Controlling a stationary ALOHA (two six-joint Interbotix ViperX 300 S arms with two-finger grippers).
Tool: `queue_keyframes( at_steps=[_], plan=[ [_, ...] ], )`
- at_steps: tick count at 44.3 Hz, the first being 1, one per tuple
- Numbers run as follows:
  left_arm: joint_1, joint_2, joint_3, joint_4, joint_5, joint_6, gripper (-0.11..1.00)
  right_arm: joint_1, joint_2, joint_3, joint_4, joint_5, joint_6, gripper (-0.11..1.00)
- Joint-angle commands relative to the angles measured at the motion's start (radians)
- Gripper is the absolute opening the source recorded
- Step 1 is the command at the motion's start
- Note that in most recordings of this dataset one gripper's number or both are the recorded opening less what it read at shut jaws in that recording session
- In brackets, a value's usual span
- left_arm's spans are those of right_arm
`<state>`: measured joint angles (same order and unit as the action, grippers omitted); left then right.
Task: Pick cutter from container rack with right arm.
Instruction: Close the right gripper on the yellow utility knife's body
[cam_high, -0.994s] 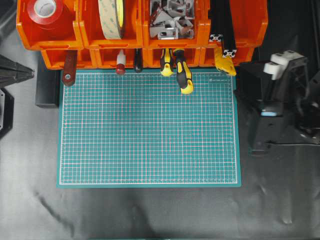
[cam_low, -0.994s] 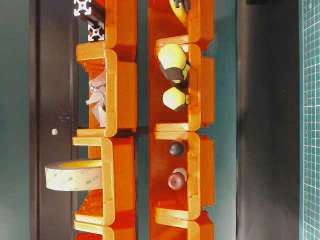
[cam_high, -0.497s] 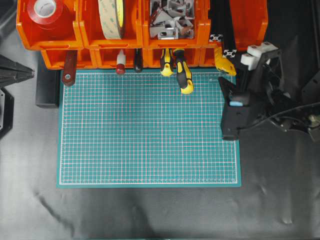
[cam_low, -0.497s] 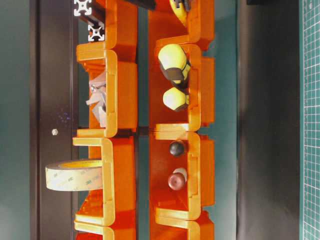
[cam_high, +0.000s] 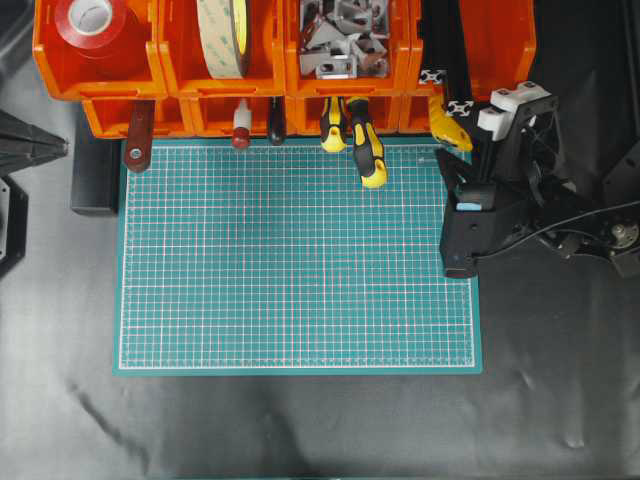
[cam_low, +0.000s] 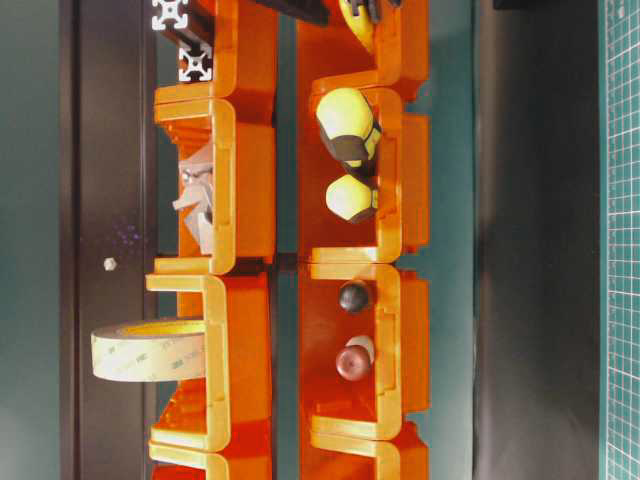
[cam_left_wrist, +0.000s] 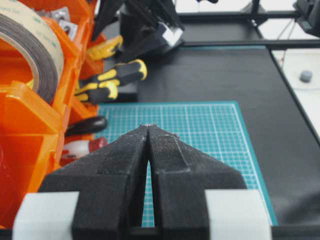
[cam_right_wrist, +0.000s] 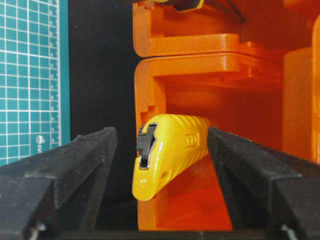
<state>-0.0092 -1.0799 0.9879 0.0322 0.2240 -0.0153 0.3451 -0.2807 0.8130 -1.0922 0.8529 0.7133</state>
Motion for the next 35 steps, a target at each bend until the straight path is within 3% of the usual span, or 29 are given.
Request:
queue_keyframes(
  at_steps=[1, 6, 13, 35],
  plan=[
    [-0.002, 0.005, -0.009, 0.003, -0.005, 0.000, 0.00, -0.025, -0.011, -0.002, 0.006, -0.003, 0.025, 0.67],
    [-0.002, 0.003, -0.011, 0.003, -0.005, 0.000, 0.00, -0.017, -0.011, -0.002, 0.006, 0.011, 0.028, 0.57],
    [-0.002, 0.003, -0.011, 0.003, -0.003, 0.000, 0.00, 0.015, -0.011, -0.006, 0.009, 0.069, 0.031, 0.30],
    [-0.002, 0.002, -0.011, 0.003, -0.005, 0.000, 0.00, 0.176, -0.020, -0.087, 0.009, 0.227, 0.086, 0.28]
  ],
)
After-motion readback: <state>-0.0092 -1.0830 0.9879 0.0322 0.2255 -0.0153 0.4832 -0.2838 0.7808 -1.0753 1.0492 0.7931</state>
